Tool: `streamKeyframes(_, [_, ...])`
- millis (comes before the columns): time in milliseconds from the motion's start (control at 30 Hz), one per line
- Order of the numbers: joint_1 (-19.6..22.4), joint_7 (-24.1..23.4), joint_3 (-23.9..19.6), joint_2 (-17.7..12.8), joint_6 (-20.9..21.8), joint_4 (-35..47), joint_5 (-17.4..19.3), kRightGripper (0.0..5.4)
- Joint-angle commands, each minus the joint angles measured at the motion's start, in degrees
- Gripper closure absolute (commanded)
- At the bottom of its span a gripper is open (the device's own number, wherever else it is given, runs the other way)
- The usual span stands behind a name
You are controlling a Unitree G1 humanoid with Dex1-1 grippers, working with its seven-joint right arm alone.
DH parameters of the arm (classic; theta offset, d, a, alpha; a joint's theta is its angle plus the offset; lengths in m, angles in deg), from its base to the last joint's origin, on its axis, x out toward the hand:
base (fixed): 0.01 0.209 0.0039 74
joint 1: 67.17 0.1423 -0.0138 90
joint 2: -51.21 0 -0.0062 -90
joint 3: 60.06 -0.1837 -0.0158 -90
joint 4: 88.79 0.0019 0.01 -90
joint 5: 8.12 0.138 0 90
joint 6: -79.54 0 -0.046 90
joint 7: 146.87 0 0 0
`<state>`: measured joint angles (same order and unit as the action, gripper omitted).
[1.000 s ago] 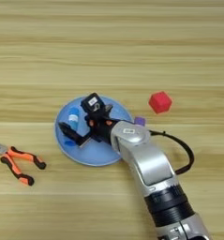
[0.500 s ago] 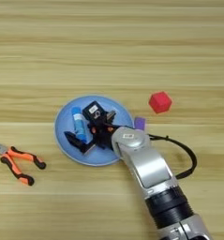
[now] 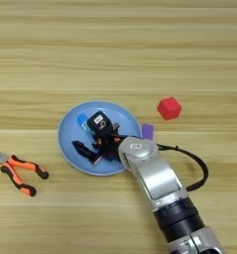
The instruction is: Move the objects on the table
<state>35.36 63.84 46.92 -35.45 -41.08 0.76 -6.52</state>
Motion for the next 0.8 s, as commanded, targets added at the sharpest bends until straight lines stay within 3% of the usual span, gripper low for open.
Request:
streamKeyframes(33, [2.9, -0.6, -1.2, -0.3, 1.5, 0.4, -0.2, 2.01])
streamKeyframes(667, [3.3, -0.7, -2.5, 0.2, 2.2, -0.2, -0.1, 3.97])
streamKeyframes(800, [3.6, -1.1, -3.5, 0.7, 2.7, 0.0, 0.5, 3.99])
